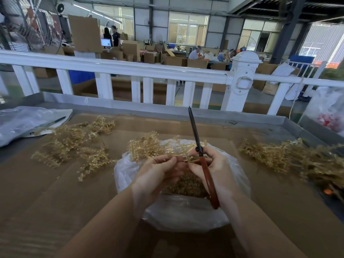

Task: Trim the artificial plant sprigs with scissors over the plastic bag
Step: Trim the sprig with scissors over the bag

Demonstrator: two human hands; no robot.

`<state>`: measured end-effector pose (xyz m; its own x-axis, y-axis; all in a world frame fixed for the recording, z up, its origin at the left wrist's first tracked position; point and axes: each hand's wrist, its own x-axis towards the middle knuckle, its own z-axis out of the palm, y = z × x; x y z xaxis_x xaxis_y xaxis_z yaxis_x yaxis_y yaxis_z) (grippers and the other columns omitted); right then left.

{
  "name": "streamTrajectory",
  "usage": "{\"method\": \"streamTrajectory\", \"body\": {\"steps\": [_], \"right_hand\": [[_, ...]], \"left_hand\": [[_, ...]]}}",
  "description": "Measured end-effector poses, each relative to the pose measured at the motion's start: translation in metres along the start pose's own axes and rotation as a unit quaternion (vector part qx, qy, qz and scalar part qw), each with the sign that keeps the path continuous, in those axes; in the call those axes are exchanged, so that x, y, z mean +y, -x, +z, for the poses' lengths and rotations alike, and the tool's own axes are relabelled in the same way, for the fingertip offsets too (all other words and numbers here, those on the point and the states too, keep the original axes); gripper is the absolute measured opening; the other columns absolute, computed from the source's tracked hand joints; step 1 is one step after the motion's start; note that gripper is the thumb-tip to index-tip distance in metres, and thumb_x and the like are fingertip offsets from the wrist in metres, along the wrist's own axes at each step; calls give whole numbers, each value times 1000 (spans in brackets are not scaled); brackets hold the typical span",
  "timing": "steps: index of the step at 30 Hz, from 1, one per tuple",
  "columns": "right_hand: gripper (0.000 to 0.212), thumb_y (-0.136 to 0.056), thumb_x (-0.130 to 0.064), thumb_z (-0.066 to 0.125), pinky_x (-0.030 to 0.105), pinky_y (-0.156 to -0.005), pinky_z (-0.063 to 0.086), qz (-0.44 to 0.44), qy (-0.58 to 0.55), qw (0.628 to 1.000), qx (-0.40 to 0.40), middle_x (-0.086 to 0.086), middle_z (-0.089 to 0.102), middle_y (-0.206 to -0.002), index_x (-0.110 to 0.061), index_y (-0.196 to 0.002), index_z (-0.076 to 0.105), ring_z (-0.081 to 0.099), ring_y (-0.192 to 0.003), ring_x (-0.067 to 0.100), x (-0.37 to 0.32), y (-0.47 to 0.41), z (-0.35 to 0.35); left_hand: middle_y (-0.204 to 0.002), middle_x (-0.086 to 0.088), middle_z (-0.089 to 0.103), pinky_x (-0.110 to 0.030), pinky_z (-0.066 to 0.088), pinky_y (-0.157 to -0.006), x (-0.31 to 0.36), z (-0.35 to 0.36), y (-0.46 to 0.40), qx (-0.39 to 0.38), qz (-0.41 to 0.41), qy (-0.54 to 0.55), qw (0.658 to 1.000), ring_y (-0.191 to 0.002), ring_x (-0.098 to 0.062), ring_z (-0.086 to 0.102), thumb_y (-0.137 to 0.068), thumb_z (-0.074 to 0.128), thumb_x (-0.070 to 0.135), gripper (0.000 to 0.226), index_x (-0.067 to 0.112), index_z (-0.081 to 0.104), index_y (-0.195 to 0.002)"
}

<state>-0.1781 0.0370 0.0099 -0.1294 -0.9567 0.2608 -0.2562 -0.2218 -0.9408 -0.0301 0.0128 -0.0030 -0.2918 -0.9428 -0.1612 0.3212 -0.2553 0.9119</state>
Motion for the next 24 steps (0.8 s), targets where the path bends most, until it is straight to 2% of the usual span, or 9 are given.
{"method": "streamTrajectory", "body": {"steps": [3,5,8,10,13,15,19,24], "right_hand": [[26,-80,5,69,14,-64,51,-6,20,1000,-21,0,68,-75,-18,-92,63,66,-69,6,-2,0,-3],[28,-80,3,69,13,-64,50,-14,35,998,-47,-2,68,-73,-21,-93,63,66,-69,2,-5,0,-4],[32,-79,2,70,17,-71,53,-40,57,994,-82,3,72,-80,-27,-90,62,69,-76,8,-9,1,-6],[32,-79,2,70,21,-73,55,-48,79,991,-94,6,72,-79,-27,-89,63,69,-76,12,-9,1,-8],[33,-79,2,68,28,-74,56,-48,91,989,-104,6,71,-75,-29,-90,63,69,-73,15,-8,0,-7],[30,-80,-2,70,28,-74,57,-47,85,990,-102,2,72,-75,-29,-91,64,69,-74,12,-7,0,-6],[22,-80,-15,74,14,-71,50,-56,85,992,-77,-17,68,-73,-31,-91,62,66,-75,1,-5,0,-7],[13,-85,-43,66,13,-69,46,-76,208,972,-74,-15,63,-79,-32,-90,59,59,-78,-5,-1,6,-13]], "left_hand": [[-80,-11,73,-24,56,-57,4,-1,0,7,-27,8,1000,-69,-17,71,-89,51,-9,21,3,68,-90],[-77,-11,72,-25,56,-56,7,2,0,-1,-52,12,999,-68,-17,71,-81,56,-12,18,0,68,-89],[-69,-5,70,-23,55,-55,10,4,3,-20,-88,3,996,-61,-15,68,-61,71,11,9,7,75,-67],[-63,-2,66,-21,53,-52,10,3,3,-12,-98,14,995,-60,-13,62,-58,73,18,8,11,74,-57],[-57,-1,63,-20,52,-49,7,2,2,-8,-98,37,994,-54,-11,62,-67,71,8,6,9,71,-73],[-59,-4,64,-22,54,-50,5,1,2,3,-88,62,994,-54,-11,65,-76,66,0,8,5,63,-82],[-62,-9,67,-25,56,-51,8,-2,-4,68,-46,115,990,-55,-15,68,-82,63,-4,8,2,59,-84],[-60,-9,67,-23,55,-49,14,-9,-8,117,1,158,980,-54,-15,67,-82,64,-4,10,2,57,-83]]}}
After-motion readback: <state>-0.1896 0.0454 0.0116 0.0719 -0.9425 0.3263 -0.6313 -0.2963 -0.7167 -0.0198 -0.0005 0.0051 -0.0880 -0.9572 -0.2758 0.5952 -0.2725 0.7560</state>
